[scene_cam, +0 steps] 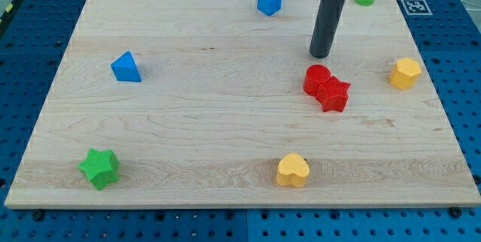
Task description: Slide the hexagon parallel to the right of the red circle
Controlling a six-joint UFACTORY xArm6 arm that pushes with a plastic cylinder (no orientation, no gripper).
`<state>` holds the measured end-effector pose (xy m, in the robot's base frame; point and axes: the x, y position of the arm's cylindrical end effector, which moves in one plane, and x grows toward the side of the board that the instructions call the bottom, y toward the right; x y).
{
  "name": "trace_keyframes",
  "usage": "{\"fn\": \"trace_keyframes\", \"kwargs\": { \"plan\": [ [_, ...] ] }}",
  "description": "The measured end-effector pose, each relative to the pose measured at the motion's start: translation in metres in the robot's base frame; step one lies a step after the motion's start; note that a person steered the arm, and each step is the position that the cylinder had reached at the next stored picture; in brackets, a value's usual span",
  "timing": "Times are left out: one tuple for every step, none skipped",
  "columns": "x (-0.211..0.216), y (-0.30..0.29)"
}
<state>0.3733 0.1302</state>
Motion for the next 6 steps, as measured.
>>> {"fn": "trace_keyframes", "kwargs": {
  "plan": [
    [-0.001, 0.01],
    [-0.002, 0.047],
    [-0.005, 0.09],
    [-0.005, 0.128],
    [0.011, 0.146],
    [0.037, 0.146]
  ]
}}
